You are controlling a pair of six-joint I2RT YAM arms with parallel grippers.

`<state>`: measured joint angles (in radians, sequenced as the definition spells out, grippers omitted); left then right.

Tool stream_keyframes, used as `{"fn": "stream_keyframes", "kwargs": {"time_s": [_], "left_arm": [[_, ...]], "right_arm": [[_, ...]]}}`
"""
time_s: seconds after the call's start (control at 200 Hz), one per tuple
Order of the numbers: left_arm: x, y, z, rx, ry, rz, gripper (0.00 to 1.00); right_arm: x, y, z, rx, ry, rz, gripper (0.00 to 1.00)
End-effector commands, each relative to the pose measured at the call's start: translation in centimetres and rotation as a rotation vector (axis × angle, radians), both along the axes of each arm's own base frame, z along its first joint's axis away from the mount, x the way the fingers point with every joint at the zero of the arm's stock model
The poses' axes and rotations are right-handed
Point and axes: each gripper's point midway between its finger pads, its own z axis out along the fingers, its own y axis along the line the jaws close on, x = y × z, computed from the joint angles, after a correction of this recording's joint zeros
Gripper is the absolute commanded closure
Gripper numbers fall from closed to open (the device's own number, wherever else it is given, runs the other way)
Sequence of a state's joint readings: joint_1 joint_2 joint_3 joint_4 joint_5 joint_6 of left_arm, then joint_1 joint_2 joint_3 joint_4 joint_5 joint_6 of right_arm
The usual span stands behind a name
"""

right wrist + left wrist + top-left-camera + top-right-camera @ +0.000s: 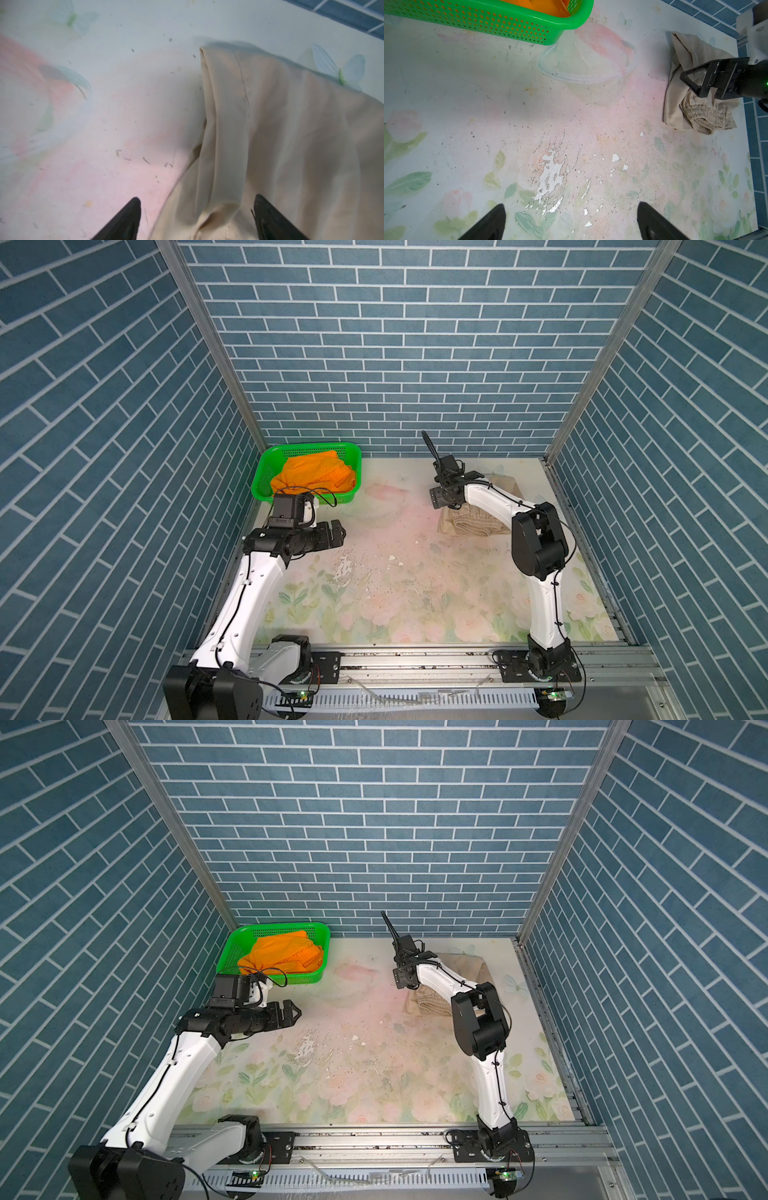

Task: Fold and stack the shorts
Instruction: 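Carry the folded shorts with the right gripper to the far table corner and lower them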

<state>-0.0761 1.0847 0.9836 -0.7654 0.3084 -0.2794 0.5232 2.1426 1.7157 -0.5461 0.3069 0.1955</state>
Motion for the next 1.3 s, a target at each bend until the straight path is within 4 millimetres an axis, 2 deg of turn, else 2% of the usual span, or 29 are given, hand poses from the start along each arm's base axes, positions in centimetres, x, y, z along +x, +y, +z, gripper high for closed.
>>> {"fn": "stream_keyframes", "kwargs": {"time_s": [0.0, 0.35, 0.425, 0.53, 0.68, 0.83, 0.895, 0.905, 0.925, 1.015, 1.08, 1.15, 1.25, 1.27, 1.295], "left_arm": [[0.1, 0.1, -0.1, 0.004, -0.005, -0.007, 0.00], [0.1, -0.1, -0.3, -0.009, 0.000, -0.005, 0.00], [0.0, -0.1, -0.5, -0.012, 0.005, -0.005, 0.00], [0.0, -0.2, -0.6, -0.017, 0.006, -0.006, 0.00], [0.2, -0.4, -0.9, -0.032, 0.009, -0.005, 0.00], [0.3, -0.6, -0.9, -0.049, 0.002, -0.002, 0.00], [0.4, -0.6, -0.9, -0.049, 0.000, -0.001, 0.00], [0.4, -0.6, -1.0, -0.049, 0.001, -0.001, 0.00], [0.4, -0.6, -1.0, -0.051, 0.004, 0.000, 0.00], [0.5, -0.6, -1.2, -0.053, 0.007, 0.000, 0.00], [0.5, -0.6, -1.4, -0.052, 0.006, 0.001, 0.00], [0.6, -0.6, -1.3, -0.051, 0.006, 0.002, 0.00], [0.8, -0.6, -1.1, -0.049, 0.005, 0.003, 0.00], [0.8, -0.6, -1.1, -0.049, 0.004, 0.003, 0.00], [0.9, -0.6, -1.0, -0.048, 0.001, 0.004, 0.00]], "right_arm": [[-0.7, -3.5, -0.6, -0.086, 0.019, -0.091, 0.15], [-3.5, -3.1, -3.7, -0.043, 0.135, -0.060, 0.14], [-4.1, -4.0, -4.7, -0.001, 0.174, -0.078, 0.14], [-4.2, -7.4, -5.4, -0.045, 0.204, -0.121, 0.15], [-2.6, -11.6, -4.7, -0.116, 0.203, -0.143, 0.15], [0.4, -15.1, -4.5, -0.168, 0.180, -0.091, 0.15], [1.8, -15.8, -4.6, -0.166, 0.174, -0.031, 0.15], [1.8, -15.9, -5.6, -0.167, 0.192, -0.026, 0.15], [2.1, -16.3, -6.1, -0.166, 0.201, -0.020, 0.15], [3.6, -16.8, -6.8, -0.147, 0.210, 0.026, 0.15], [4.6, -16.2, -6.6, -0.115, 0.189, 0.075, 0.14], [5.2, -14.7, -5.3, -0.048, 0.158, 0.118, 0.15], [5.2, -12.3, -2.2, 0.060, 0.080, 0.142, 0.14], [5.2, -11.9, -0.4, 0.085, 0.042, 0.141, 0.14], [5.1, -11.6, 0.8, 0.112, 0.011, 0.136, 0.14]]}}
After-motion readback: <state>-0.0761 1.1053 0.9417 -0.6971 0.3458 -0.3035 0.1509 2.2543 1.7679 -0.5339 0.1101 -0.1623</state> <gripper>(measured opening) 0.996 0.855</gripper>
